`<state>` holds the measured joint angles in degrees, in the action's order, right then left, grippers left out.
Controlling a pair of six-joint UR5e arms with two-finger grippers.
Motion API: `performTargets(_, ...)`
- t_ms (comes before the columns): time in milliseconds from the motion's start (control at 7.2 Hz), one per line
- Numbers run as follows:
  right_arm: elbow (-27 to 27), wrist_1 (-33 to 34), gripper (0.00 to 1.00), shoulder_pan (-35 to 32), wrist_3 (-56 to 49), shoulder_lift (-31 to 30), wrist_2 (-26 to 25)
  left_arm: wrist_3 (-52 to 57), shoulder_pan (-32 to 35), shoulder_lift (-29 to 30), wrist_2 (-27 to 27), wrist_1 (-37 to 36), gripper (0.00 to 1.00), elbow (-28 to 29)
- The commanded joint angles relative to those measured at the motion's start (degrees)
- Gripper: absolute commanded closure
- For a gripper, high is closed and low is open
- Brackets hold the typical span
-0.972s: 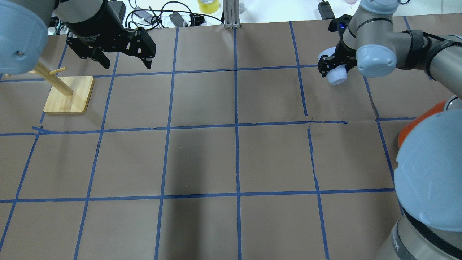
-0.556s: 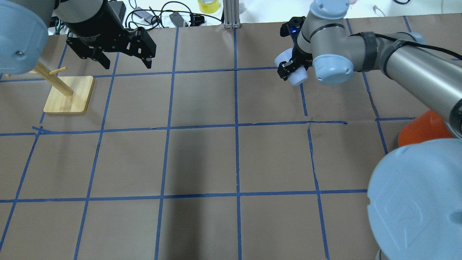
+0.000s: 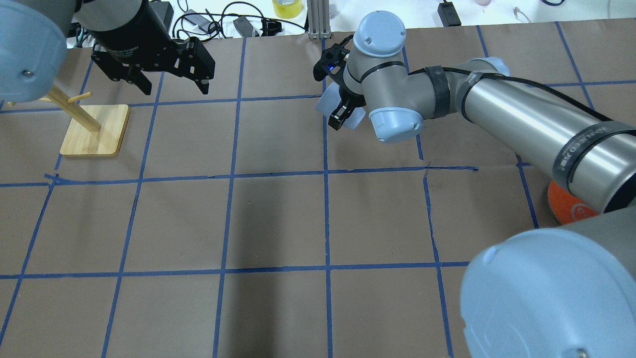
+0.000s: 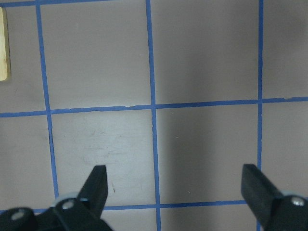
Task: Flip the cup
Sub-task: 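Carry the cup with the right gripper toward the left arm's side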
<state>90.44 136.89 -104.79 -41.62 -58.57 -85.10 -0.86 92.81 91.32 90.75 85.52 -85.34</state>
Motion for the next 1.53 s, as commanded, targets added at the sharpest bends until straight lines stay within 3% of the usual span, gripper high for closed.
performTargets(0,0.0,3.37,0.66,-2.43,-18.07,3.01,0.11,0.07,0.0,0.0,0.05,0.0,0.0,0.09)
performTargets(556,0.26,3.21,0.64,-5.51,-23.07,3.19,5.38,0.07,-0.09,-0.09,0.22,0.09,0.0,0.0)
performTargets(694,0.44,2.86,0.55,-5.6,-22.72,3.54,5.56,0.07,-0.09,-0.09,0.22,0.09,0.0,0.0)
performTargets(1111,0.18,2.77,0.49,-6.65,-18.7,4.86,7.06,0.07,-0.09,-0.09,0.22,0.09,0.0,0.09)
performTargets(1250,0.18,2.77,0.4,-7.09,-17.2,5.21,7.06,0.07,-0.09,-0.09,0.31,0.09,0.0,0.0)
performTargets(1389,0.09,2.77,0.15,-7.35,-17.18,5.22,7.06,0.07,-0.09,-0.09,0.22,0.09,0.0,0.0)
